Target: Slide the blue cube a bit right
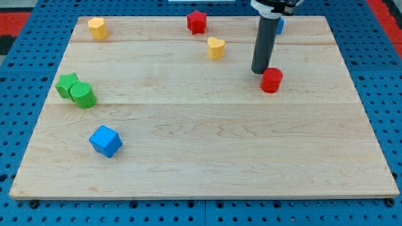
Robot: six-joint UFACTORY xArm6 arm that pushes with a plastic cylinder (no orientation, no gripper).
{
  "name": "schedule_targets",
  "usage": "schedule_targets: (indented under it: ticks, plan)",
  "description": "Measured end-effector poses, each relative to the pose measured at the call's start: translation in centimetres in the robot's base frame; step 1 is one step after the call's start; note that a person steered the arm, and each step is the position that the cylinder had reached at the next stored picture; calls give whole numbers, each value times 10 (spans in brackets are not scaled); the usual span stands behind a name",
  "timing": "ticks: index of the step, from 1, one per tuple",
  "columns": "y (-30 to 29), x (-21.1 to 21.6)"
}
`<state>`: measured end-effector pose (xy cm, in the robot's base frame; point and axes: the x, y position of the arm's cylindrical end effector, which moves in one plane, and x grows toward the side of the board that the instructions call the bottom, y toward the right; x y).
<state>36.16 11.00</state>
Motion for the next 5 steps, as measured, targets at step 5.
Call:
schedule_targets:
  ticks: [5]
  plan:
    - [-187, 87]
